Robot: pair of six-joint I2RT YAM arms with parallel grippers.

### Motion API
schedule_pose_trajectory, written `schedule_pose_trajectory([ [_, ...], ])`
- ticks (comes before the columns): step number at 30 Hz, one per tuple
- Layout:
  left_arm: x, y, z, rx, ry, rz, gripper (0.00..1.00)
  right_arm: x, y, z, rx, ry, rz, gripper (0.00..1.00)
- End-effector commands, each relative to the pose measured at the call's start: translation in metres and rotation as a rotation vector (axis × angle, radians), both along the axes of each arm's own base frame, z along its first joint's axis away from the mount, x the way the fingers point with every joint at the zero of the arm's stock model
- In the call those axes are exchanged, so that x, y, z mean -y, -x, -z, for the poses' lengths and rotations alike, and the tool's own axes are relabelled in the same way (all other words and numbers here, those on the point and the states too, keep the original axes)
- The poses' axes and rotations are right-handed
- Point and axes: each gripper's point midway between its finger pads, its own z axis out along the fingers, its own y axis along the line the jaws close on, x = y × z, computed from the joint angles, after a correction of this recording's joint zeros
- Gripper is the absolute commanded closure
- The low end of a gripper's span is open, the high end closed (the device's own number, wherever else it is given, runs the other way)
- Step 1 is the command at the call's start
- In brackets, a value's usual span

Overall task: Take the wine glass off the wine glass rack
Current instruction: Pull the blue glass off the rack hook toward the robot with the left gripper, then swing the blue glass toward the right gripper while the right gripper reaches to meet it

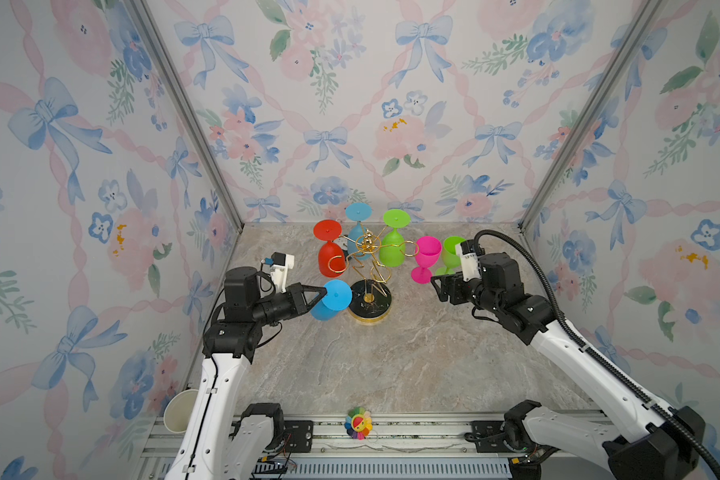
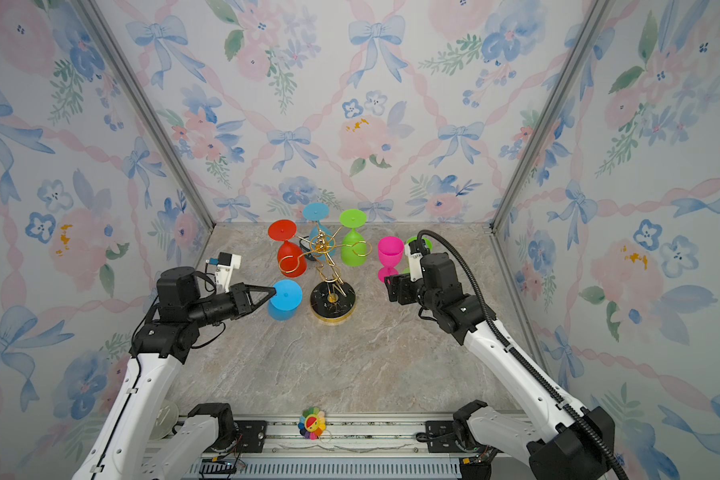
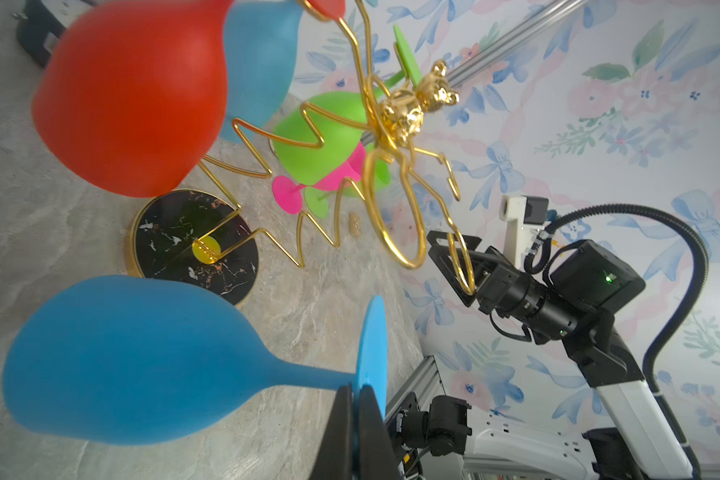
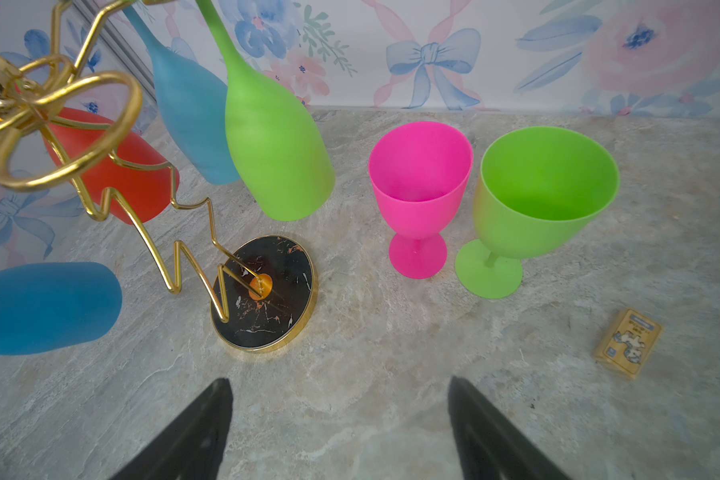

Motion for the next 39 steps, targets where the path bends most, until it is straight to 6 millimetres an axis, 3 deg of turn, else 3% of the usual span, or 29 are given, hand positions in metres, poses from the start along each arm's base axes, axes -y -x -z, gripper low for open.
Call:
schedule_pose_trajectory([
  [1, 0.017, 0.022, -0.005, 0.054, 0.006, 0.122, 1.0, -0.002, -0.002, 0.001, 0.005, -0.011, 0.009, 0.17],
  [8, 0.051, 0.06, -0.015, 0.09, 0.016, 0.281, 1.0, 0.001, -0.002, -0.002, 0.006, -0.017, 0.03, 0.16],
  [14, 0.077, 0.068, -0.019, 0.106, -0.035, 0.338, 1.0, 0.009, -0.003, -0.001, -0.023, -0.037, 0.085, 0.16],
  [19, 0.123, 0.085, -0.022, 0.181, -0.127, 0.462, 1.0, 0.029, 0.004, -0.008, -0.052, -0.081, 0.15, 0.16],
  [26, 0.182, 0.103, 0.002, 0.227, -0.253, 0.64, 1.0, 0.058, 0.022, -0.009, -0.162, -0.185, 0.202, 0.16],
  [32, 0.215, 0.105, -0.025, 0.46, -0.296, 0.708, 1.0, 0.064, 0.034, -0.003, -0.261, -0.197, 0.212, 0.16],
  [39, 0.222, 0.109, -0.05, 0.752, -0.282, 0.699, 1.0, 0.058, 0.041, -0.008, -0.317, -0.207, 0.182, 0.16],
])
